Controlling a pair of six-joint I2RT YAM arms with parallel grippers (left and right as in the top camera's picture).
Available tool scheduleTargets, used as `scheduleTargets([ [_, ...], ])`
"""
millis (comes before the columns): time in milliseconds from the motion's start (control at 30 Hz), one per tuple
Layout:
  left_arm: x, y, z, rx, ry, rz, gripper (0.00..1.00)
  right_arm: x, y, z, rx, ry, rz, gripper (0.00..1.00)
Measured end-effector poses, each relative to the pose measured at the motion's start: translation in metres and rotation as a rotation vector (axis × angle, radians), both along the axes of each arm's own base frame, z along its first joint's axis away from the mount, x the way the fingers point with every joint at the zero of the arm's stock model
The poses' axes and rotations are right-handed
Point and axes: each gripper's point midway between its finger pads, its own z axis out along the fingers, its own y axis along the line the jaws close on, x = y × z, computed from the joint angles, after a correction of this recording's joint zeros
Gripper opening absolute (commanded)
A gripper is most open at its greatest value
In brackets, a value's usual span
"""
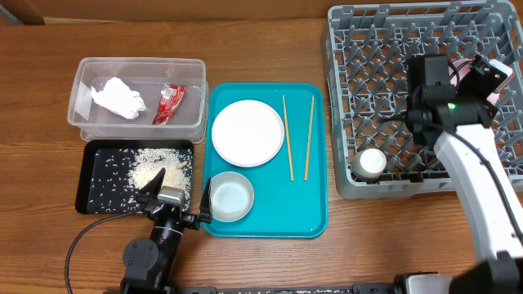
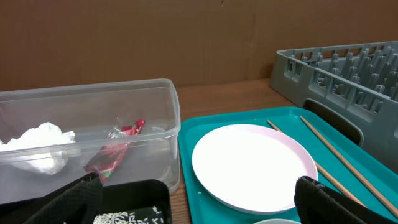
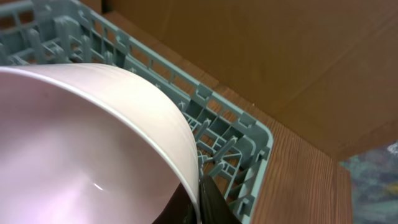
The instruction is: Sort waste into correct bins and load items into the dishwasher
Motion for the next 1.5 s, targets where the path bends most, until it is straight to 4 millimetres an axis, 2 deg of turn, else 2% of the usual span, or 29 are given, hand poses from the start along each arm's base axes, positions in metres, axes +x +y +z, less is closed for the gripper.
scheduleTargets([
  [167,0.000,0.000,0.000,0.000,0.000,0.000,1.00,0.012,-0.018,-0.034,-0.004,0.068,-0.055,0.04],
  [300,0.000,0.000,0.000,0.000,0.000,0.000,1.00,0.012,-0.030,-0.049,-0.004,0.108,-0.090,0.04],
  [500,0.000,0.000,0.000,0.000,0.000,0.000,1.00,0.028,-0.037,-0.076,-0.020,0.173,-0.077,0.04],
  [633,0.000,0.000,0.000,0.000,0.000,0.000,1.00,0.034,-0.029,-0.082,-0.024,0.200,-0.047,0.04],
  [800,0.000,0.000,0.000,0.000,0.000,0.000,1.00,0.038,-0.003,-0.085,-0.026,0.249,0.029,0.09],
  [1000,0.000,0.000,0.000,0.000,0.000,0.000,1.00,0.040,0.020,-0.092,-0.008,0.299,0.103,0.10],
  [1100,0.000,0.000,0.000,0.000,0.000,0.000,1.00,0.036,0.023,-0.095,-0.002,0.333,0.115,0.04],
  [1500,0.000,0.000,0.000,0.000,0.000,0.000,1.00,0.038,0.032,-0.104,0.058,0.335,0.145,0.04],
])
